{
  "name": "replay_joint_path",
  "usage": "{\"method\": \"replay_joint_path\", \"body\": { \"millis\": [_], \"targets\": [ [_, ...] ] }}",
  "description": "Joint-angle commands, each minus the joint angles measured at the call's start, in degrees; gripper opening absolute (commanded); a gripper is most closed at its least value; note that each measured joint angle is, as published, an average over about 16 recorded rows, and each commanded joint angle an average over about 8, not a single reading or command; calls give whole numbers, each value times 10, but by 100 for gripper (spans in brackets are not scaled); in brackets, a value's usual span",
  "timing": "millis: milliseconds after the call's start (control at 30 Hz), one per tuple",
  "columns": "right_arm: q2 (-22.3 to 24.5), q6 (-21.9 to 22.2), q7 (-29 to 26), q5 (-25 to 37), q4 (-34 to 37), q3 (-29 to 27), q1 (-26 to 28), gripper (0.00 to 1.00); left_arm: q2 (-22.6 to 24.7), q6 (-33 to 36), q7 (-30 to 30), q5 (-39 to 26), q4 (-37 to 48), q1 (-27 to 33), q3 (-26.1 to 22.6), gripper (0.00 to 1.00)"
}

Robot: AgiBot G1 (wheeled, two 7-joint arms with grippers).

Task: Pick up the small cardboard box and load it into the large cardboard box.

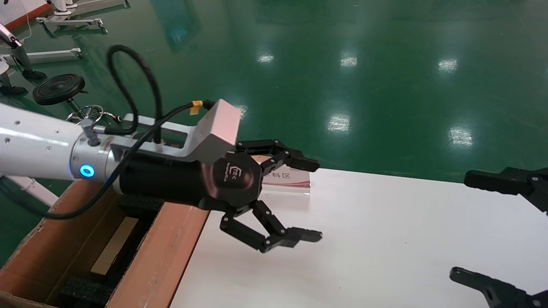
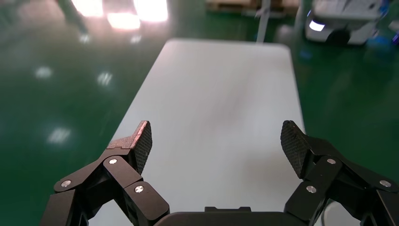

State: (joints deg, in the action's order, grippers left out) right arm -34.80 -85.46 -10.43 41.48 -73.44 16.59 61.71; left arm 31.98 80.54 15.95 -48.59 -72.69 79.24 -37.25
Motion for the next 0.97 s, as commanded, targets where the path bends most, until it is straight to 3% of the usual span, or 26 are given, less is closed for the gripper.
{"method": "replay_joint_path", "body": {
  "millis": [33, 300, 433, 967],
  "targets": [
    [0, 0, 0, 0, 0, 0, 0, 0, 5, 8, -8, 11, -1, -28, 34, 100],
    [-1, -1, -1, 1, -1, -2, -1, 0, 24, 40, -41, 53, -7, -139, 167, 100],
    [-1, -1, -2, 2, -1, -3, -1, 0, 29, 50, -50, 65, -8, -171, 205, 100],
    [-2, -2, -3, 4, -1, -6, -1, 0, 31, 52, -52, 68, -8, -178, 214, 100]
  ]
}}
